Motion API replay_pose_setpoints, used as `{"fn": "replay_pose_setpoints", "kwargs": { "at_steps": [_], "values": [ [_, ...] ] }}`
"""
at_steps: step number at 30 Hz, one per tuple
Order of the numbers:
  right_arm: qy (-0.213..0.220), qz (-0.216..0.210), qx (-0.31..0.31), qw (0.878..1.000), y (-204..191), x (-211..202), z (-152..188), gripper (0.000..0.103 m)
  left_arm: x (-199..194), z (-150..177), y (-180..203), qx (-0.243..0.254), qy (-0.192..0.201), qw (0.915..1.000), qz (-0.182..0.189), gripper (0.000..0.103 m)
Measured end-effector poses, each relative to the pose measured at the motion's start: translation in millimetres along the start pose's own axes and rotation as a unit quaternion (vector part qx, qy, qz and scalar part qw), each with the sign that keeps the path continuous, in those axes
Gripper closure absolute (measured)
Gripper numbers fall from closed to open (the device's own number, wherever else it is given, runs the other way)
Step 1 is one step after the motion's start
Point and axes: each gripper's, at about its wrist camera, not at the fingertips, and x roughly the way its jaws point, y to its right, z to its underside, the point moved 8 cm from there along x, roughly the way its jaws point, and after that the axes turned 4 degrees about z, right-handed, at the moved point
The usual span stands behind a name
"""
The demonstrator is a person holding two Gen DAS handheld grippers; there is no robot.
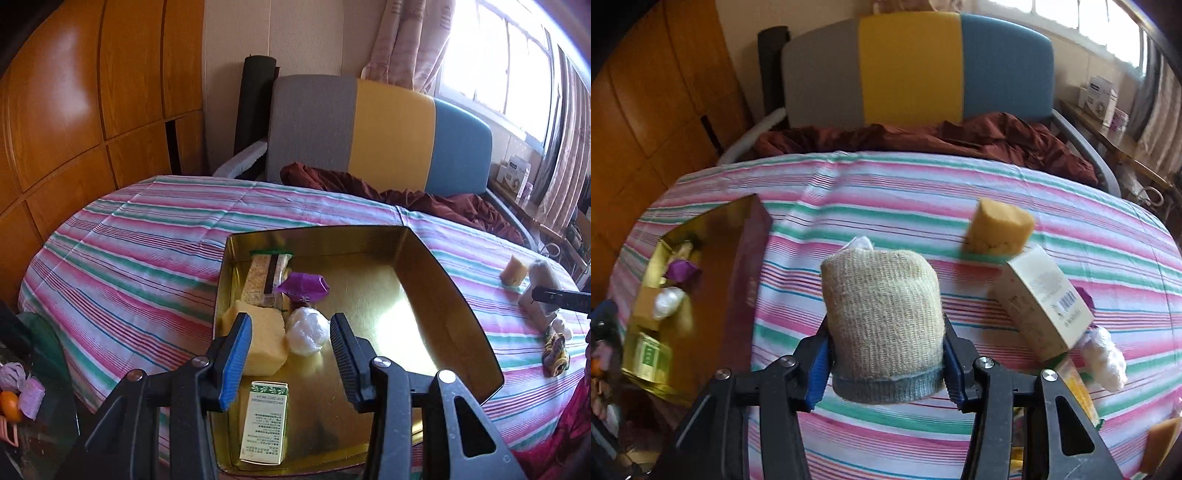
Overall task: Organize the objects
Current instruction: 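Carry the white ball into the gold box and open the left gripper, then carry the beige knitted roll into the gold box and release it with the right gripper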
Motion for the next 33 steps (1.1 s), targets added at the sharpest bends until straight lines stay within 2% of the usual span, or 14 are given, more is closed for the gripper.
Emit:
{"fn": "replay_pose_setpoints", "kwargs": {
  "at_steps": [3,8,11,15,21,24,29,33],
  "values": [
    [0.005,-0.052,-0.031,0.998,-61,-12,-10,0.051,-5,0,-7,-0.005,0.005,1.0,-0.004,0.059],
    [-0.039,-0.116,-0.085,0.989,-161,-2,1,0.051,-13,6,-35,-0.039,0.008,0.9991,-0.018,0.059],
    [-0.081,-0.136,-0.111,0.981,-208,16,15,0.051,-15,12,-58,-0.067,0.003,0.9971,-0.034,0.059],
    [-0.123,-0.138,-0.142,0.972,-256,42,35,0.051,-18,20,-88,-0.105,0.0,0.993,-0.055,0.059],
    [-0.171,-0.154,-0.159,0.96,-298,67,62,0.047,-14,26,-101,-0.122,-0.005,0.9908,-0.059,0.059],
    [-0.19,-0.188,-0.126,0.955,-307,71,70,0.039,-11,27,-97,-0.116,-0.009,0.9918,-0.053,0.059],
    [-0.189,-0.222,-0.106,0.951,-310,66,76,0.035,-7,29,-93,-0.111,-0.013,0.9923,-0.053,0.059],
    [-0.175,-0.233,-0.097,0.952,-307,60,74,0.033,-6,30,-90,-0.106,-0.013,0.9929,-0.054,0.059]
  ]
}}
